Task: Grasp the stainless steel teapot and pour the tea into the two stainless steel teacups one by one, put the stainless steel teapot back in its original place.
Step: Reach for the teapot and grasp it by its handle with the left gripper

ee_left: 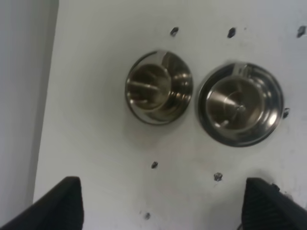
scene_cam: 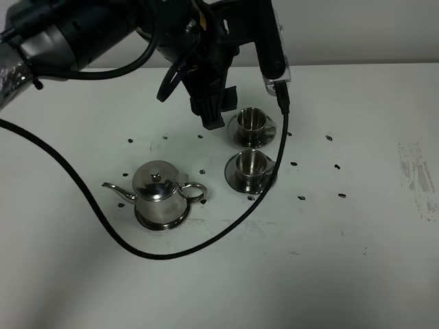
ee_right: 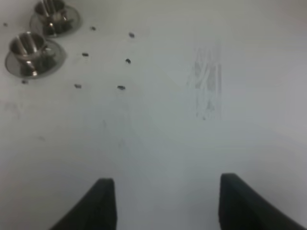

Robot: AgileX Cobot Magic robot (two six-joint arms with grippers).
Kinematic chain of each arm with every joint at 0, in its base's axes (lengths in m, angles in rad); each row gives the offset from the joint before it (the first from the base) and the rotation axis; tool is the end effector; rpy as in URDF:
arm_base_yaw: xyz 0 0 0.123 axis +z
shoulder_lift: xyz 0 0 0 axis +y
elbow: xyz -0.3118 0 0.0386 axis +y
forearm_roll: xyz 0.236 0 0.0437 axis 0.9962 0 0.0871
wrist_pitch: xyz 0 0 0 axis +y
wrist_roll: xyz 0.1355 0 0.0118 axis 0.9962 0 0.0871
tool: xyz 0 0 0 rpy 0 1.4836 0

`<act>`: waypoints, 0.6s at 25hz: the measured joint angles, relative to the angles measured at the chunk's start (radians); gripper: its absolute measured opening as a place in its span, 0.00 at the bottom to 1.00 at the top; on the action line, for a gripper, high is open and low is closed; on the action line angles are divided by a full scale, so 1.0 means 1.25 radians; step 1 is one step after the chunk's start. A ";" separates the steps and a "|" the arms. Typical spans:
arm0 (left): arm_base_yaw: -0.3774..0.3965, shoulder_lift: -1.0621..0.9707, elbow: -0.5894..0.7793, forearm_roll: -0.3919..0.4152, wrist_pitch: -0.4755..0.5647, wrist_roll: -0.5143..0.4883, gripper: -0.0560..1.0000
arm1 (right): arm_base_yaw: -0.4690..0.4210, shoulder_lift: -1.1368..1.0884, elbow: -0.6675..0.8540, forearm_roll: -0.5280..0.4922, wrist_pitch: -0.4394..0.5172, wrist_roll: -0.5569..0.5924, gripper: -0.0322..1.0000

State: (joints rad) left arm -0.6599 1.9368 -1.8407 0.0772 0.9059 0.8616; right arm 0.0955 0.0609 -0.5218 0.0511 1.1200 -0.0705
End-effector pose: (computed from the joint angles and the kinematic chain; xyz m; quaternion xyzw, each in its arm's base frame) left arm 0.3761 -0.2814 0.3137 0.6615 0.6764 0.0687 0.3166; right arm -0.0033 0.0060 0.2511 -0.0740 0.8744 0.0315 0.4784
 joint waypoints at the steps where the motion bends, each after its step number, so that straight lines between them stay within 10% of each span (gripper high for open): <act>1: -0.004 0.002 0.000 0.003 0.001 0.001 0.67 | 0.000 0.000 0.000 -0.005 -0.002 0.000 0.48; 15: -0.007 0.006 0.000 0.014 0.023 0.003 0.67 | -0.080 0.000 0.000 -0.018 -0.003 0.001 0.48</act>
State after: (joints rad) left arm -0.6680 1.9444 -1.8407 0.0952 0.9341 0.8656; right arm -0.0049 0.0609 -0.5218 0.0283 1.1157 -0.0697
